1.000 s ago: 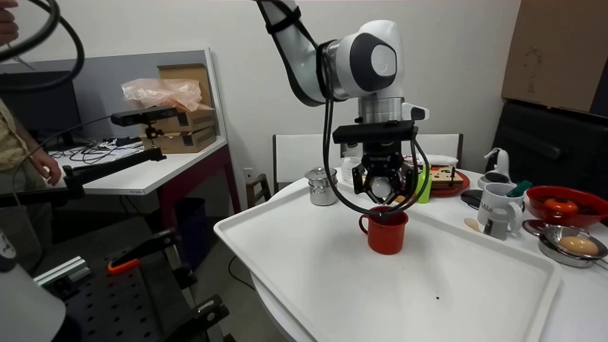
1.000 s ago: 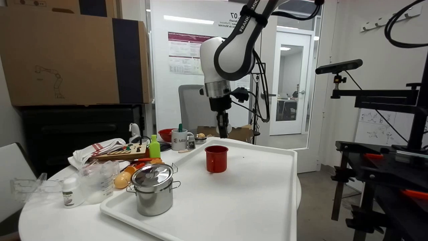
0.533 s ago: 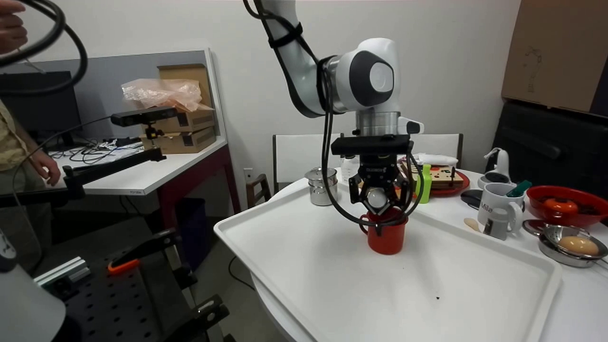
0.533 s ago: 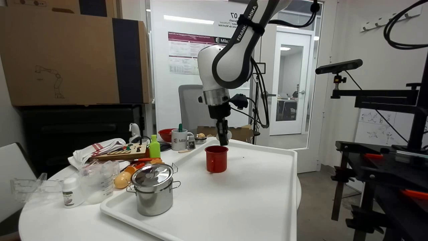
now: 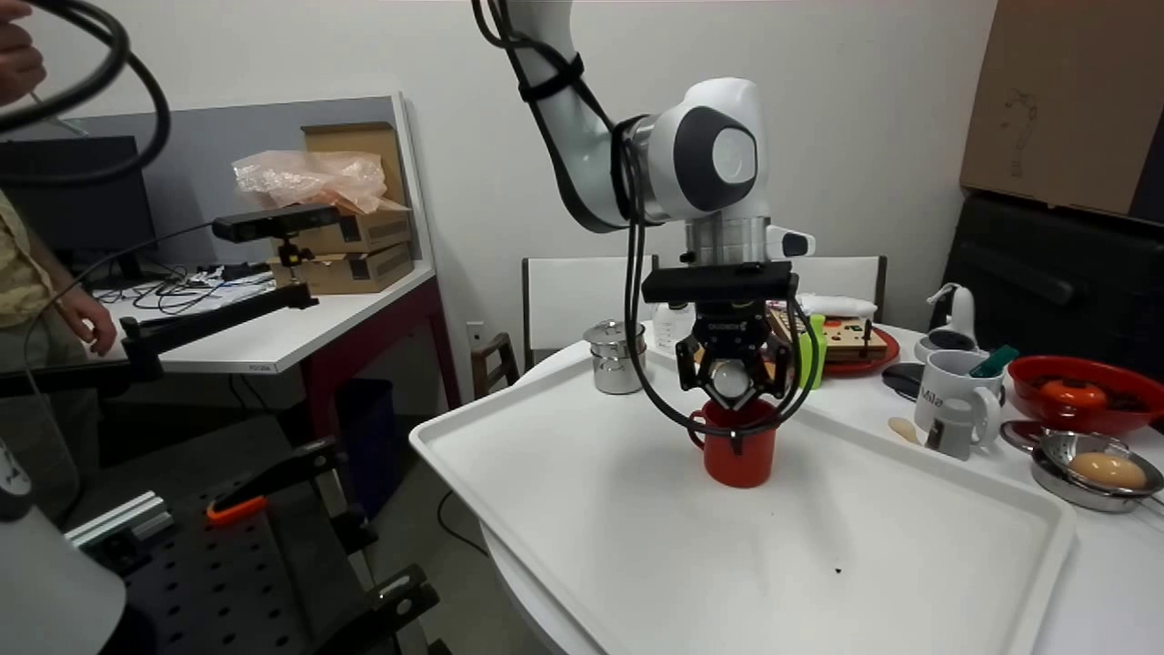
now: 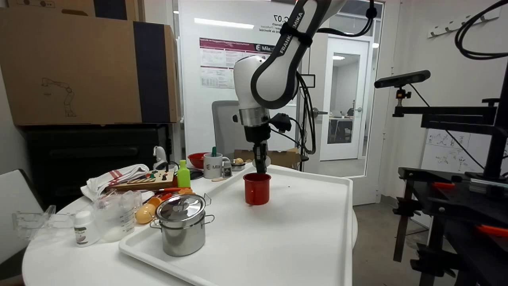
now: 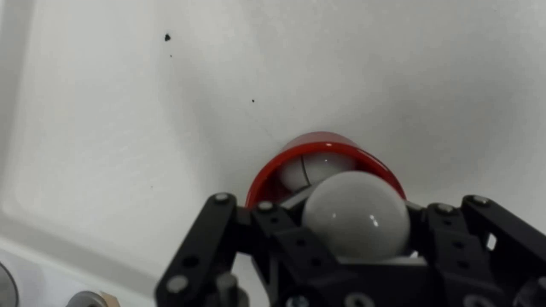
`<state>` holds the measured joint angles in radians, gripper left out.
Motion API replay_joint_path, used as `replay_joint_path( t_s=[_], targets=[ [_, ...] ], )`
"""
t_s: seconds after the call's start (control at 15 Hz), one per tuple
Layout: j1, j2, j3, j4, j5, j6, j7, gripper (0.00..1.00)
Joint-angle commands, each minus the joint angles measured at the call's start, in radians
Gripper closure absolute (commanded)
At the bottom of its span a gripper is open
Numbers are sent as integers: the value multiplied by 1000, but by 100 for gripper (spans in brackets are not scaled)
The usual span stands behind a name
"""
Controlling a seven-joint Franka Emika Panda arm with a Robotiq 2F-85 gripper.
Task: Put the timer in the red cup
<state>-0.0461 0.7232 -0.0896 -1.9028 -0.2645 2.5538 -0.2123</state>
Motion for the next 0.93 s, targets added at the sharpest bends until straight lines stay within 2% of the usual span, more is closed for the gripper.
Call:
replay_joint_path(
  t_s=[0.0,0.13,0.2,0.33,0.87],
  targets=[
    [4,13,-9,9,-26,42,-1,92],
    [4,20,-11,12,-28,54,-1,90],
    [3,19,-12,9,-27,58,-2,66],
    [3,22,-13,9,-25,62,-1,60],
    [1,22,-15,6,-24,66,0,1]
  ],
)
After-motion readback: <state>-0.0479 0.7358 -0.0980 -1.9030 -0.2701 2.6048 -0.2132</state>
